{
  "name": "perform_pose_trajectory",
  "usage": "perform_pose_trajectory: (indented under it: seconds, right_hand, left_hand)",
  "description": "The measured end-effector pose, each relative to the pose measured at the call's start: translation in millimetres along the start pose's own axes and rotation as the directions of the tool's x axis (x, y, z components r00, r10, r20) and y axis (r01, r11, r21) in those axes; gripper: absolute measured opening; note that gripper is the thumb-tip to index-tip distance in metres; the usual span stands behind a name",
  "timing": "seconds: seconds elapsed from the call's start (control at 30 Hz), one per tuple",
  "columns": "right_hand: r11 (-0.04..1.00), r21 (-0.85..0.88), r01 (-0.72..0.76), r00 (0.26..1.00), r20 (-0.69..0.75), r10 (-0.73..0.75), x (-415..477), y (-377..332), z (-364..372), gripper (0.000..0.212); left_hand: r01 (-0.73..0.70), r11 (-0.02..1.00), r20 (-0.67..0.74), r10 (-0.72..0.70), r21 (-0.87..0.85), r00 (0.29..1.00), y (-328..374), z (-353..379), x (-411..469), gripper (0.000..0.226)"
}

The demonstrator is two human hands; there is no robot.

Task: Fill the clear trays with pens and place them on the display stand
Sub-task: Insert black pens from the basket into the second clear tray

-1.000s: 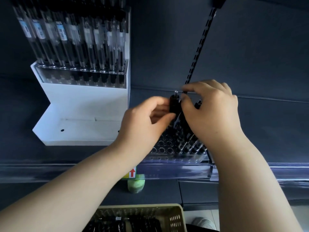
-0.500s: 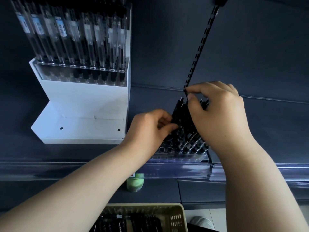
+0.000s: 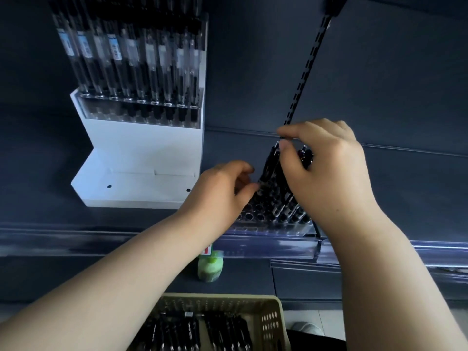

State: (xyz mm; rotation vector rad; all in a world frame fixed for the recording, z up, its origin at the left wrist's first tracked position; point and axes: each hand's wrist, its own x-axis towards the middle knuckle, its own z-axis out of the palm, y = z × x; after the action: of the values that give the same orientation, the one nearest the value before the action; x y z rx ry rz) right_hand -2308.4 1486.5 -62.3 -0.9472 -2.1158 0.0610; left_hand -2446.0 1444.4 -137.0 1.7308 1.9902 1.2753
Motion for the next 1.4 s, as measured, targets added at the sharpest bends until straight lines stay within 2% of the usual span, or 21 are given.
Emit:
perform_pose_trajectory:
  seconds: [0.13,0.2,0.37,0.53,0.7,0.93,1.03,1.13,1.4]
  right_hand:
    - [0.985,-0.001,0.170,0.984,-0.050,-0.170,-24.8,-12.3,2.9,0.021]
    - [0.973,0.024,0.231,0.973,-0.023,-0.231,-43.8,-20.1,6.2,0.019]
    - [0.969,0.059,0.239,0.953,0.175,-0.246,-86.3,-34.0,16.6,0.020]
    - [0.993,0.072,0.094,0.928,0.356,-0.114,-141.3,-42.4,23.8,0.021]
    - [0.998,-0.013,-0.056,0.837,0.545,0.054,-197.6,-52.9,39.6,0.028]
    - [0.967,-0.207,-0.147,0.582,0.773,0.254,-259.7,-58.0,59.0,0.032]
    - [0.949,-0.252,-0.191,0.484,0.817,0.314,-269.0,-52.9,61.4,0.032]
    - [0.927,-0.284,-0.245,0.439,0.820,0.368,-268.2,-45.5,64.7,0.031]
    - [0.901,-0.297,-0.317,0.409,0.814,0.412,-264.7,-34.4,94.3,0.034]
  left_hand:
    - [-0.132,0.957,-0.013,0.140,0.257,0.990,-1.5,-27.8,-24.6,0.032]
    - [-0.159,0.909,0.019,0.165,0.385,0.986,-3.1,-39.9,-40.5,0.032]
    - [-0.102,0.865,0.130,0.043,0.491,0.991,-10.1,-56.0,-92.5,0.035]
    - [-0.011,0.885,0.169,-0.077,0.465,0.983,-13.9,-58.3,-155.2,0.041]
    - [0.112,0.885,0.209,-0.227,0.451,0.951,-24.3,-55.5,-198.8,0.038]
    - [0.248,0.824,0.345,-0.460,0.510,0.818,-49.7,-41.6,-226.7,0.036]
    - [0.219,0.778,0.384,-0.508,0.589,0.771,-58.9,-32.1,-233.5,0.035]
    - [0.176,0.743,0.429,-0.544,0.646,0.721,-65.8,-21.4,-235.3,0.034]
    - [0.256,0.726,0.467,-0.629,0.638,0.622,-84.9,21.9,-229.6,0.040]
